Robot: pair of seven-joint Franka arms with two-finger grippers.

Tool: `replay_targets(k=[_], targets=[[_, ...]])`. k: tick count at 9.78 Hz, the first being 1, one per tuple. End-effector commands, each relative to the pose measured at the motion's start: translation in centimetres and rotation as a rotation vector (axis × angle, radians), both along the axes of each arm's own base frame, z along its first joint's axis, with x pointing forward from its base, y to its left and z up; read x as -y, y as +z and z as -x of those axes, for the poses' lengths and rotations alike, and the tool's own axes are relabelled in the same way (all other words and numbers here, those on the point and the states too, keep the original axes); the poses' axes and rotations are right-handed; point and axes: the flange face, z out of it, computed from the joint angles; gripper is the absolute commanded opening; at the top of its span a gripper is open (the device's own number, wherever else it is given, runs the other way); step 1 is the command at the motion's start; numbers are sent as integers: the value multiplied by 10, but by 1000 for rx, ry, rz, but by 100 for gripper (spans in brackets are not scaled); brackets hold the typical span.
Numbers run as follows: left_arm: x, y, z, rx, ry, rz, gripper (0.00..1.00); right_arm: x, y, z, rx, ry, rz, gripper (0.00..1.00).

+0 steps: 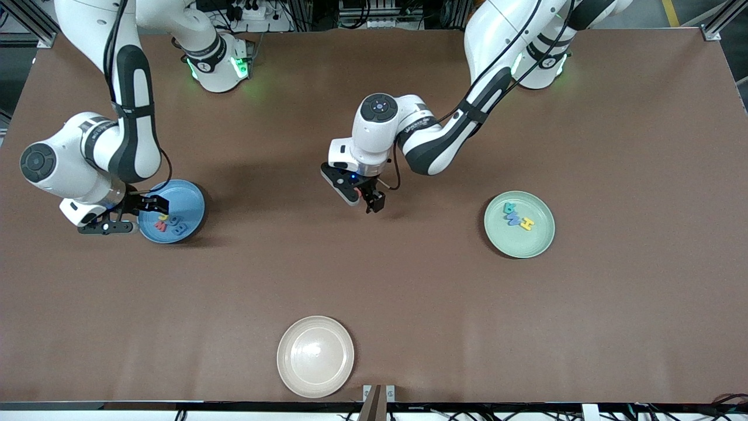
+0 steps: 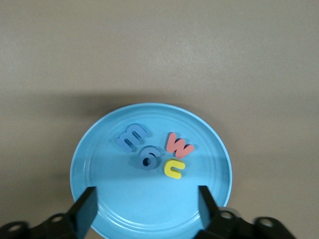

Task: Sort upper and lower case letters into plates
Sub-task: 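Drop the n on the blue plate while the left gripper reaches the Q, then lower the left gripper over the pink Q while the right gripper withdraws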

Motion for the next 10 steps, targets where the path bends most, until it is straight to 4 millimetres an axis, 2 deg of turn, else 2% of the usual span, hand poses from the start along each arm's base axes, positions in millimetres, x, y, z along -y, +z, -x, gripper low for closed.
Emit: replay_targets(k=[1,4,5,8,10], targets=[[4,-11,4,14,6,-1,100,-31,-11,-19,-12,-53,-75,100],[6,-48,49,-22,43,83,100,-34,-9,-45,16,-48,-132,100],[3,-57,56,-33,30,67,100,-31,-9,-51,8,-25,-118,100],[-3,-63,60,69,-178,1,100,-42,21,-54,3,-27,21,100],[-1,-63,60,94,-278,-10,100,-42,53,-43,-18,-1,44,100]])
